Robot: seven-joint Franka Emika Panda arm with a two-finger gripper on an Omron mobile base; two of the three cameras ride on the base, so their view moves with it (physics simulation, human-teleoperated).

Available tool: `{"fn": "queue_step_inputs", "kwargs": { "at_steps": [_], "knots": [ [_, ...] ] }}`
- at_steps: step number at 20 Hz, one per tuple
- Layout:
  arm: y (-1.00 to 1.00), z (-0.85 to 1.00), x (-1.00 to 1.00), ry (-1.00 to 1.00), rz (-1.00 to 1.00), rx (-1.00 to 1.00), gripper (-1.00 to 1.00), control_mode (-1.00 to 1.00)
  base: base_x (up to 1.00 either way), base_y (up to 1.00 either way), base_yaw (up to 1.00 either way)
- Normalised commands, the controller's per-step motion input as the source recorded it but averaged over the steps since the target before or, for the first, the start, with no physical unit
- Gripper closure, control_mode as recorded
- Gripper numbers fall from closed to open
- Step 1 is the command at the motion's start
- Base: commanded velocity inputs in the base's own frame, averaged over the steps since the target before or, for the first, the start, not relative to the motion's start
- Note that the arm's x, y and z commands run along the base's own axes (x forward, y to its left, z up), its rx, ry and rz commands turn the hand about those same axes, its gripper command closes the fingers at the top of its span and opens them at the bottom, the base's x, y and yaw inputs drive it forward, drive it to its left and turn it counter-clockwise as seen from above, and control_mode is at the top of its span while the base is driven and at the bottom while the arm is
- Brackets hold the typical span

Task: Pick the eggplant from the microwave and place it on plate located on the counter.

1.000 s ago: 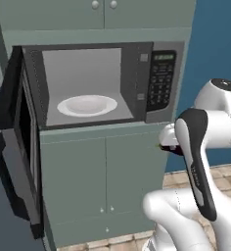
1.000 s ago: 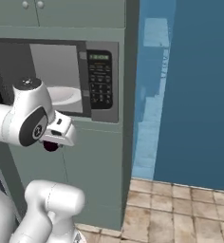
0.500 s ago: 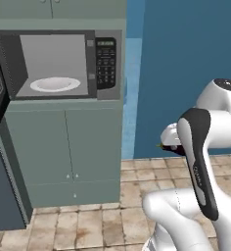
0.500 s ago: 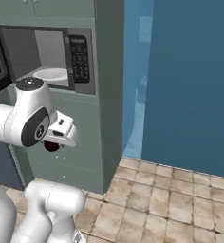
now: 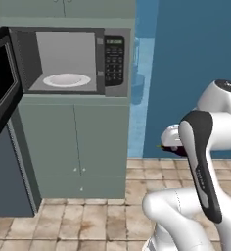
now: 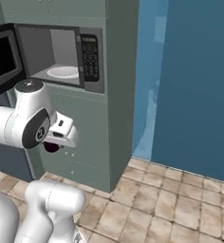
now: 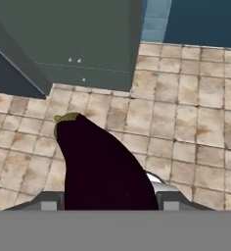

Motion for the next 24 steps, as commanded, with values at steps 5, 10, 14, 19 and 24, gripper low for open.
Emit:
{"fn": "queue_step_inputs", "kwargs": {
  "at_steps": [5, 10, 14, 19, 24],
  "knots": [
    [0.0, 0.0, 0.0, 0.0, 0.0, 0.0, 1.0, 1.0, -0.19, -0.34, 0.9],
    [0.0, 0.0, 0.0, 0.0, 0.0, 0.0, 1.0, 1.0, 0.02, -0.38, 0.78],
    [0.0, 0.0, 0.0, 0.0, 0.0, 0.0, 1.0, 1.0, 0.0, -0.15, 0.78],
    [0.0, 0.0, 0.0, 0.0, 0.0, 0.0, 1.0, 1.0, 0.0, 0.0, 0.82],
    [0.0, 0.0, 0.0, 0.0, 0.0, 0.0, 1.0, 1.0, 0.08, 0.0, 0.82]
  ]
}}
